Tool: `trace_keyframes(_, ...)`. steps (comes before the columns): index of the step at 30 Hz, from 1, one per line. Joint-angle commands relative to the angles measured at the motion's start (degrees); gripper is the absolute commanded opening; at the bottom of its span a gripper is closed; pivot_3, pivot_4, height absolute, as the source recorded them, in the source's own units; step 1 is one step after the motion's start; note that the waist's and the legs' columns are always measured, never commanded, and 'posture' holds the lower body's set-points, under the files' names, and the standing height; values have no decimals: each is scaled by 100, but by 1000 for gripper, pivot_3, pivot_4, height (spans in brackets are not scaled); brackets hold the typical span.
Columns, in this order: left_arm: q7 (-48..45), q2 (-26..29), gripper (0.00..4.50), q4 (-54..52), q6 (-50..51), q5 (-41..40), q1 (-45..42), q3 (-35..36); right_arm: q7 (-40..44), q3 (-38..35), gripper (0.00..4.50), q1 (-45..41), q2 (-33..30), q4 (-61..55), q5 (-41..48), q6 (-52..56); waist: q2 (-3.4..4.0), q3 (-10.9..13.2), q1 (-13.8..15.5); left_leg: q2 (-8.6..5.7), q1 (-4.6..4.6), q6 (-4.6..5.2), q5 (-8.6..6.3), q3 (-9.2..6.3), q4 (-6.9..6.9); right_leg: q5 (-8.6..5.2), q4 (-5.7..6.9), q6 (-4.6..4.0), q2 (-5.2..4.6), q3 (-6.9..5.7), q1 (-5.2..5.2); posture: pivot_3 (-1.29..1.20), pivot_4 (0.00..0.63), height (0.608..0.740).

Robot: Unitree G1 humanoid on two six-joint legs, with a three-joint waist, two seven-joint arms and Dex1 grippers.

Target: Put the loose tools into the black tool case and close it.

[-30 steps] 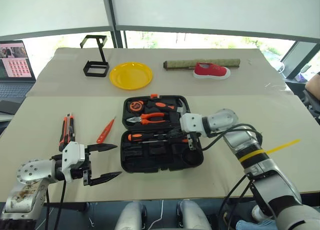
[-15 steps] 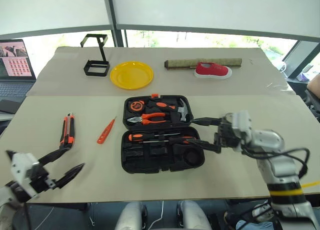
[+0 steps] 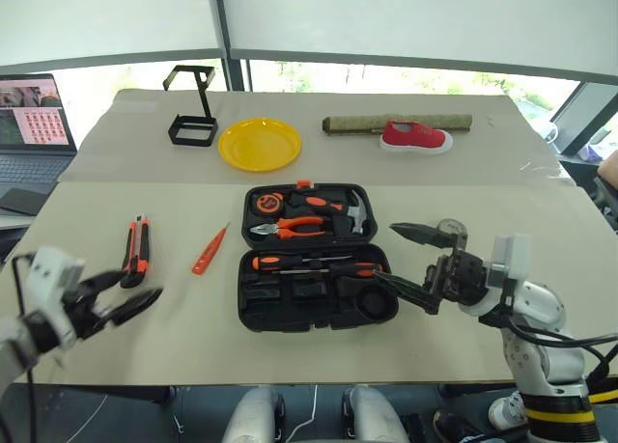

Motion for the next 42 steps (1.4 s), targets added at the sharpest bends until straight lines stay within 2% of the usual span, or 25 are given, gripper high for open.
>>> trace_keyframes(1, 864, -107, 4500, -97, 937, 142, -971, -896, -142, 2, 4426, -271, -48, -187, 126, 133, -1, 0, 14, 0, 1, -1, 1, 0, 1, 0, 2, 0, 6, 2, 1, 0, 150, 740)
trace_keyframes(4, 1450, -509, 4500, 182, 1252, 488, -1734, -1537, -166, 73, 4426, -323, -47, -192, 57, 149, -3, 0, 9, 0, -2, -5, 3, 0, 0, 4, -1, 2, 21, 12, 0, 0, 150, 740)
trace_keyframes(6, 1544, -581, 4500, 254, 1252, 798, -1918, -1971, -190, 85, 4426, -323, -55, -205, 10, 137, -6, 2, -5, 1, -6, -5, 4, 1, -1, 4, 1, 2, 26, 14, -4, 0, 150, 740)
trace_keyframes(12, 1961, -996, 4500, 789, 1164, 1369, -2220, -2289, -290, 48, 4426, -174, -97, -254, -9, 104, -5, 2, -10, 5, 0, -10, 6, 0, -2, 2, 3, -4, 32, 20, -2, 0, 150, 740)
trace_keyframes(15, 1914, -1084, 3848, 936, 1243, 1467, -2281, -2401, -294, 12, 4500, -65, -139, -251, -25, 58, -5, 1, 15, 6, 6, -12, 7, -1, -1, 4, 3, -5, 33, 19, 6, 0, 150, 740)
trace_keyframes(20, 1776, -1106, 2019, 938, 1058, 1634, -2196, -2438, -283, -28, 4500, 40, -190, -247, -39, 1, -4, 1, 33, 5, 15, -13, 8, 0, -1, 4, 7, -6, 32, 23, 10, 0, 150, 740)
trace_keyframes(24, 1254, -924, 506, 1002, 543, 1606, -2070, -2120, -287, -83, 4500, 159, -301, -354, -18, 38, -4, 1, 37, 5, 10, -13, 8, 1, -2, 4, 4, -6, 30, 23, 6, 0, 150, 740)
trace_keyframes(28, 127, -627, 469, 1157, -729, 1623, -1977, -1990, -196, -220, 4500, 299, -486, -434, 86, 92, -5, 2, 39, 7, 0, -13, 8, 1, -2, 4, 4, -7, 30, 20, -3, 0, 150, 740)
trace_keyframes(30, -845, -456, 469, 1237, -1739, 1497, -2047, -1805, -141, -381, 4500, 467, -649, -550, 201, 180, -7, 3, 45, 8, -5, -13, 8, 0, -1, 4, 1, -8, 29, 18, -6, 0, 150, 740)
trace_keyframes(32, -1807, -288, 469, 1134, -2296, 1244, -2141, -1782, -56, -493, 4500, 668, -859, -694, 305, 316, -7, 3, 62, 7, -12, -13, 8, 0, 0, 3, -2, -10, 25, 13, -10, 0, 150, 740)
trace_keyframes(36, -3433, 302, 469, 783, -2942, 1430, -2190, -2576, 106, -600, 4500, 1110, -1354, -1004, 471, 730, -7, 3, 59, 5, -14, -7, 4, 5, 1, 3, -13, -10, 11, 7, -4, 0, 150, 740)
trace_keyframes(38, -3618, 346, 469, 614, -2790, 1527, -2412, -3003, 146, -624, 4500, 1208, -1526, -1132, 532, 895, -5, 3, 51, 4, -12, -2, 2, 11, 0, 2, -14, -10, 10, 9, -3, 0, 150, 740)
trace_keyframes(42, -3315, 17, 469, 458, -2437, 1804, -2852, -3601, 67, -583, 4500, 1150, -1638, -1323, 511, 1023, -12, 6, 53, 9, -21, 0, 2, 10, 17, 4, -14, 0, 34, 15, -1, 0, 150, 740)
